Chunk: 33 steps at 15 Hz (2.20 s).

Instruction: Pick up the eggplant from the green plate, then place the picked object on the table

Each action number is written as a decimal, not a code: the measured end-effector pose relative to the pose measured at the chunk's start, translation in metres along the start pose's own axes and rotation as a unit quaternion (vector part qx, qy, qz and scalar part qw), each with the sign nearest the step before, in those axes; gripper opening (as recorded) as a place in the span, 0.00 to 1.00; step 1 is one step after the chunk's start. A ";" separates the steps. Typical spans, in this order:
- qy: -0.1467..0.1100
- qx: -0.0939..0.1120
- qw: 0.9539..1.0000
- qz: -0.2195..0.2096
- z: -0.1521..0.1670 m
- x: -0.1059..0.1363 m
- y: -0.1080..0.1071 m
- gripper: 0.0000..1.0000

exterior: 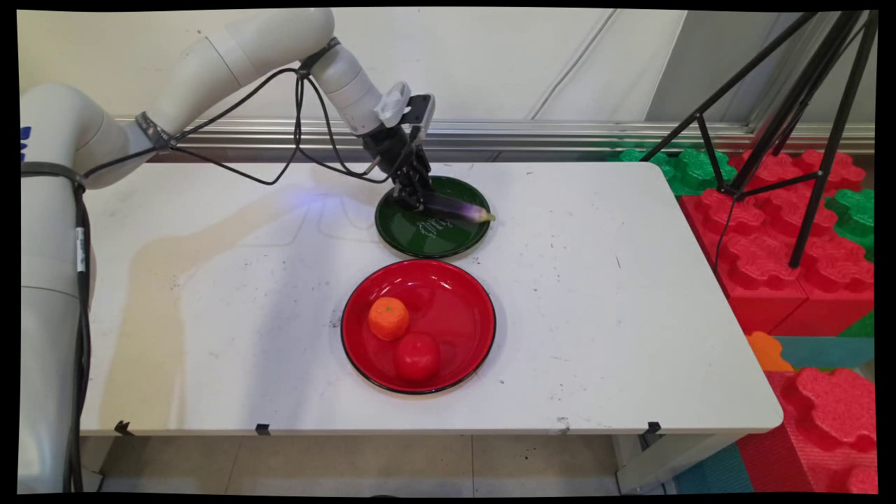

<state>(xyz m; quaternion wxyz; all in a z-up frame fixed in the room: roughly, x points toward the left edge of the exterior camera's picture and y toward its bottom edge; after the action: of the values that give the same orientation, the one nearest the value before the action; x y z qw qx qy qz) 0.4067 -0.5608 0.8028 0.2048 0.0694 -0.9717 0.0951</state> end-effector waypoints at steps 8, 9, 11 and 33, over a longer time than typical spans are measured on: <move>0.000 -0.007 1.000 -0.006 -0.001 -0.002 0.000 0.00; 0.000 -0.009 1.000 -0.007 -0.001 -0.002 0.001 0.00; 0.001 -0.012 1.000 -0.009 -0.004 -0.004 0.002 0.00; 0.053 0.022 0.991 -0.120 -0.156 -0.048 0.058 0.00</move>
<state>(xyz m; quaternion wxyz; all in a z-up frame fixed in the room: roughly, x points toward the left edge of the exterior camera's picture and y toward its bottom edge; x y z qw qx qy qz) 0.4997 -0.4666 0.9144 0.2646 0.1848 -0.9417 0.0952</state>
